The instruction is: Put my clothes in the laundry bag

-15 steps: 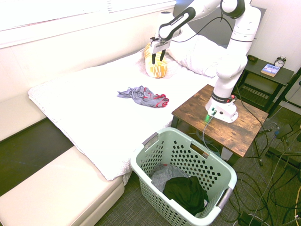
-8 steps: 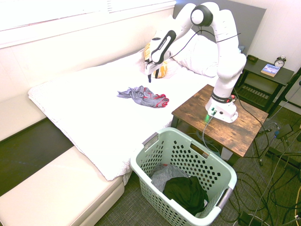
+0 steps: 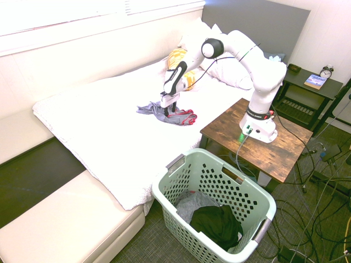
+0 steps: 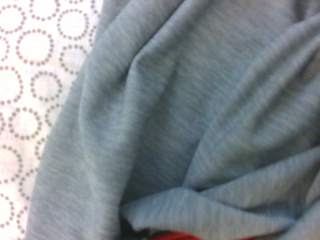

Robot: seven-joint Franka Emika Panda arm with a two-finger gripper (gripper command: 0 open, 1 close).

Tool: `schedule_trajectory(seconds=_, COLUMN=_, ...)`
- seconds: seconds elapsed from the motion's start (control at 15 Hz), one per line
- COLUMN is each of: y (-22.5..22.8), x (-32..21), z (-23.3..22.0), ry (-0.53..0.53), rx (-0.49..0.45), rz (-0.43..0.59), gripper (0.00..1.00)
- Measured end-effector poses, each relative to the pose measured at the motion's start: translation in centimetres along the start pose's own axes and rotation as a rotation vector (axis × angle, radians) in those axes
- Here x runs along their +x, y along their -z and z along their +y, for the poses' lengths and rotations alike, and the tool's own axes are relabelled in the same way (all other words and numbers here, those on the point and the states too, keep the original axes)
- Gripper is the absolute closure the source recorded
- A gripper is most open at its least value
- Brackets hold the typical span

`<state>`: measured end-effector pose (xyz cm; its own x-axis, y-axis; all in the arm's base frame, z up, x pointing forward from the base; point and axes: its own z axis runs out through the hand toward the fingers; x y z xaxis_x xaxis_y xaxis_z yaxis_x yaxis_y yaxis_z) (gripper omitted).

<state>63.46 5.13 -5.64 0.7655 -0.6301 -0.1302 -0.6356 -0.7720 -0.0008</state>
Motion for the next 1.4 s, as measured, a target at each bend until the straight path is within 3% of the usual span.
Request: schedule_trajectory(seconds=1.4, y=-0.16, x=1.12, z=-0.01, ry=0.017, rx=-0.010, rz=-0.034, gripper=1.00)
